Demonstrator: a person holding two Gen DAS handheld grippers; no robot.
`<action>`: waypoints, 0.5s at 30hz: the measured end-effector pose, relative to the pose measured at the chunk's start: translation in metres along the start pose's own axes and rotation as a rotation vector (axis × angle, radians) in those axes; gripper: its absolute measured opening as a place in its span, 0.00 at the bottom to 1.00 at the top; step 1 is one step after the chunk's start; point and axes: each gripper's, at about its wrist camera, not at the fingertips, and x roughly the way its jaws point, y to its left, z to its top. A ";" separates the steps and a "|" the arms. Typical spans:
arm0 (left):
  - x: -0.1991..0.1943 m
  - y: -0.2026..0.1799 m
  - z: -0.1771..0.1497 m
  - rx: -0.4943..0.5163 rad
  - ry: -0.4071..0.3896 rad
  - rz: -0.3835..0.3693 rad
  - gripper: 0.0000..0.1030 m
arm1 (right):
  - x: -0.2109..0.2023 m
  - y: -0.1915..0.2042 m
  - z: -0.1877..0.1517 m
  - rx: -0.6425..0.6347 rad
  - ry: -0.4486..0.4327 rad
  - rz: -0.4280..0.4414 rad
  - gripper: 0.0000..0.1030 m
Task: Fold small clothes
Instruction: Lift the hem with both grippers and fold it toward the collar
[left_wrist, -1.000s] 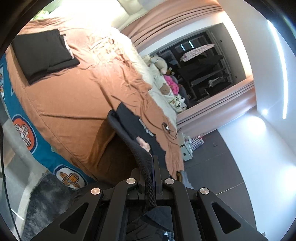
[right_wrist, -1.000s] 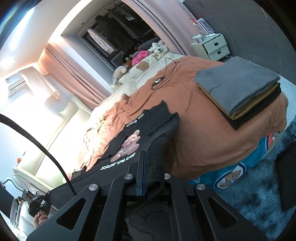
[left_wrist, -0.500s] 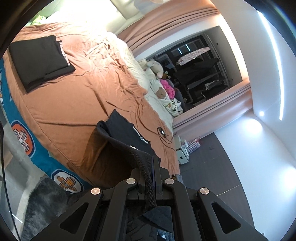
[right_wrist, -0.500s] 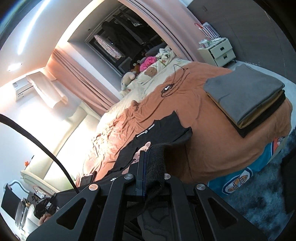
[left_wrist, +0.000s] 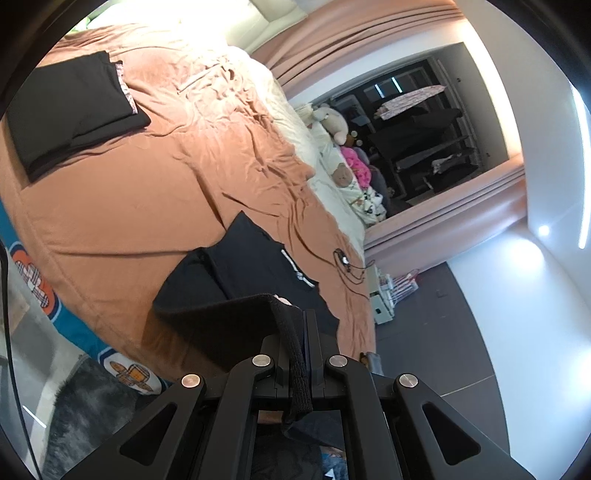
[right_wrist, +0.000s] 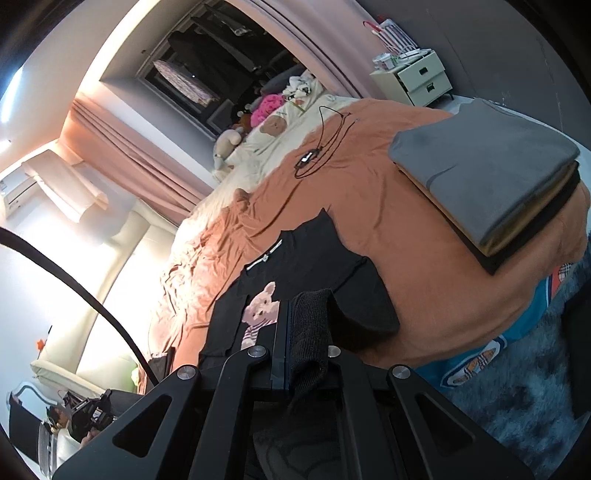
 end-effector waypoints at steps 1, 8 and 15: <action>0.007 0.000 0.003 -0.001 0.006 0.007 0.03 | 0.006 0.002 0.005 0.002 0.003 -0.004 0.00; 0.058 -0.003 0.029 0.005 0.016 0.067 0.03 | 0.063 0.010 0.041 0.001 0.045 -0.041 0.00; 0.114 0.014 0.051 -0.021 0.040 0.130 0.03 | 0.122 0.015 0.071 -0.011 0.102 -0.071 0.00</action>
